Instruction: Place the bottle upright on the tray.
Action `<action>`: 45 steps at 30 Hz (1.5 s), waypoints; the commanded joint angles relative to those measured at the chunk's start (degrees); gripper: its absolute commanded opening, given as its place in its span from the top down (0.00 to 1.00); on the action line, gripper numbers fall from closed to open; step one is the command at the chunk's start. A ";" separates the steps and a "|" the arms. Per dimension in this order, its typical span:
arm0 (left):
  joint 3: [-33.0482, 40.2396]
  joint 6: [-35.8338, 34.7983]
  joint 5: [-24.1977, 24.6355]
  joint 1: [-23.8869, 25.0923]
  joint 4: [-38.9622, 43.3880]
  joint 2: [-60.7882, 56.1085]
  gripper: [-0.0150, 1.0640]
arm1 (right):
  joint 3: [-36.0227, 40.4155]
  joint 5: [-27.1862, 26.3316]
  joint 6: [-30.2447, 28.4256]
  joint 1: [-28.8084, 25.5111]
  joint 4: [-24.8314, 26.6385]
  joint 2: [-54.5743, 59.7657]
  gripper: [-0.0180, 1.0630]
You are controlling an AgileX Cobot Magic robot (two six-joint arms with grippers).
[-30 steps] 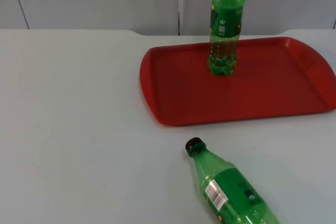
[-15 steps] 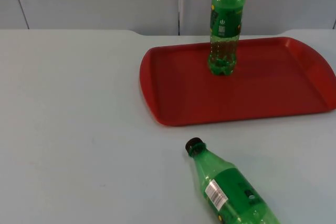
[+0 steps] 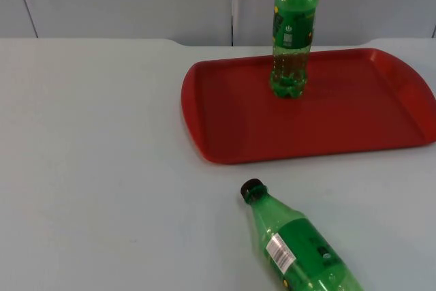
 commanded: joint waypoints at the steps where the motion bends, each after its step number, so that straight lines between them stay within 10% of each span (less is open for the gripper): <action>1: 3.28 0.06 -0.98 -0.91 -1.62 -3.19 0.20 | 0.06 -0.35 -0.40 0.01 0.19 -0.06 0.01; 15: 13.52 6.31 2.89 -15.57 -0.48 -13.57 0.20 | 0.06 -0.35 -0.40 0.01 0.19 -0.06 0.01; 45: 24.50 3.08 29.94 -15.58 6.11 -41.52 0.20 | 0.06 -0.35 -0.40 0.01 0.19 -0.06 0.01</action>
